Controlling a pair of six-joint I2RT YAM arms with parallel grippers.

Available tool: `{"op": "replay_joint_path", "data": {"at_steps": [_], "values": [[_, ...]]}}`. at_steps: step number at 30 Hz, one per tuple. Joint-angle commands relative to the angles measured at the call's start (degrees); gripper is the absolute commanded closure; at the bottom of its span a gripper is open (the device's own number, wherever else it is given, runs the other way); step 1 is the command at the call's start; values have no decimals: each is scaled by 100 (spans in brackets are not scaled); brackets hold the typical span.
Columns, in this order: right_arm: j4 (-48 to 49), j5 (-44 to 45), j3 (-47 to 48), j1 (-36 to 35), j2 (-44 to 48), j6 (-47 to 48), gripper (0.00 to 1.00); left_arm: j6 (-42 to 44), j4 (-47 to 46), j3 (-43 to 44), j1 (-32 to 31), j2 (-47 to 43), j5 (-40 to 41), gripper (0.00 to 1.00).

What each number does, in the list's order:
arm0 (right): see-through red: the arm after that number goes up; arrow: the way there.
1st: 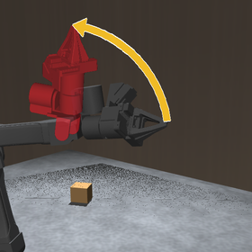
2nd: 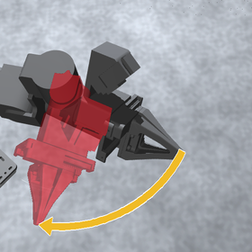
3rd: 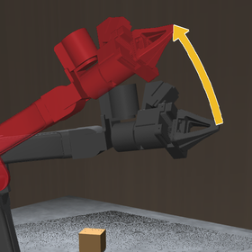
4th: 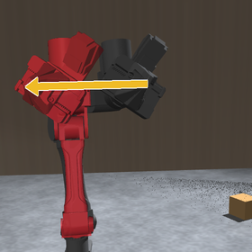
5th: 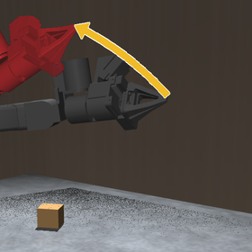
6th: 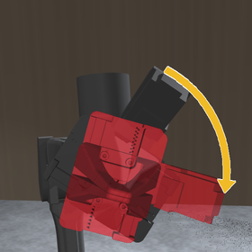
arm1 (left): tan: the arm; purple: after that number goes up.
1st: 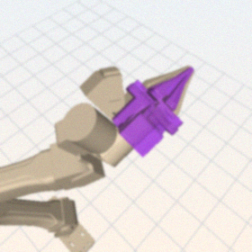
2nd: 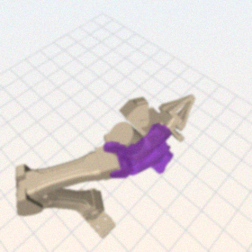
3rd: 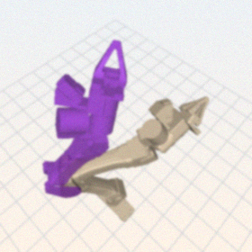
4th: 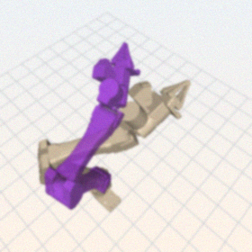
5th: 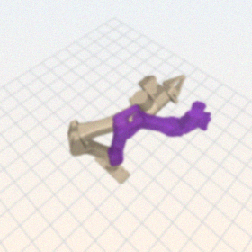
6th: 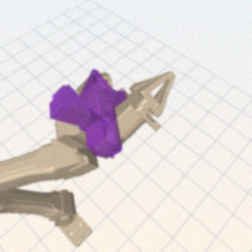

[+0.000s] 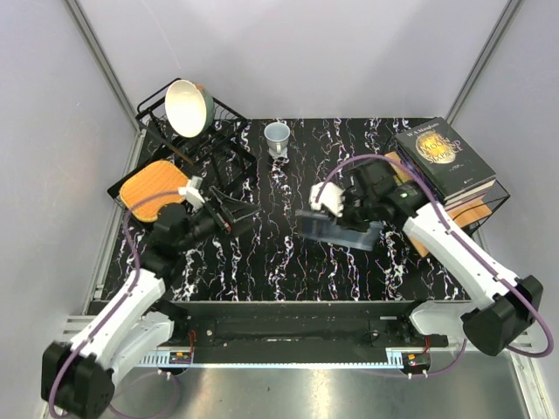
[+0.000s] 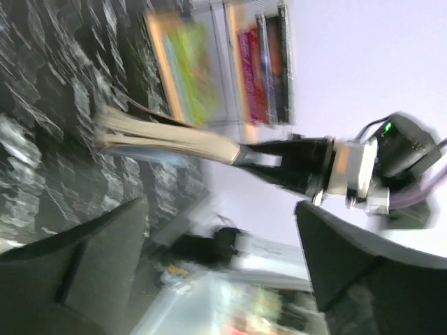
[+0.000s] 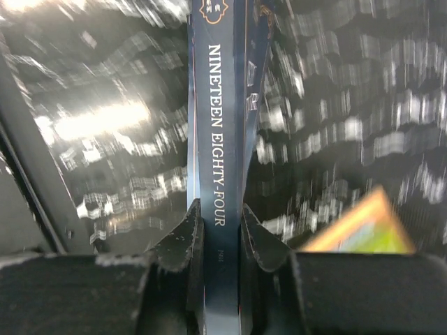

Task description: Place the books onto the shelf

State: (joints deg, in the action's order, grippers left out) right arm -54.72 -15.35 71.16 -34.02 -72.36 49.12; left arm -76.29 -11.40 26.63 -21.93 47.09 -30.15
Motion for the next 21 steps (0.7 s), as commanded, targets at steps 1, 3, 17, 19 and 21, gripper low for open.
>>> {"op": "replay_joint_path", "data": {"at_steps": [1, 3, 17, 19, 21], "values": [[-302, 718, 355, 501, 485, -360, 100, 3241, 3066, 1131, 128, -744, 895, 4], [-294, 902, 346, 677, 530, -447, 100, 3761, 3494, 1335, 137, -929, 1204, 3], [32, 2222, 495, 880, 354, -439, 100, 3762, 2749, 668, 137, -1027, -86, 1], [-39, 2072, 645, 880, 328, -447, 100, 3683, 2521, 580, 145, -930, -280, 1], [-74, 2054, 837, 888, 292, -448, 100, 3578, 2415, 571, 137, -825, -465, 1]]}}
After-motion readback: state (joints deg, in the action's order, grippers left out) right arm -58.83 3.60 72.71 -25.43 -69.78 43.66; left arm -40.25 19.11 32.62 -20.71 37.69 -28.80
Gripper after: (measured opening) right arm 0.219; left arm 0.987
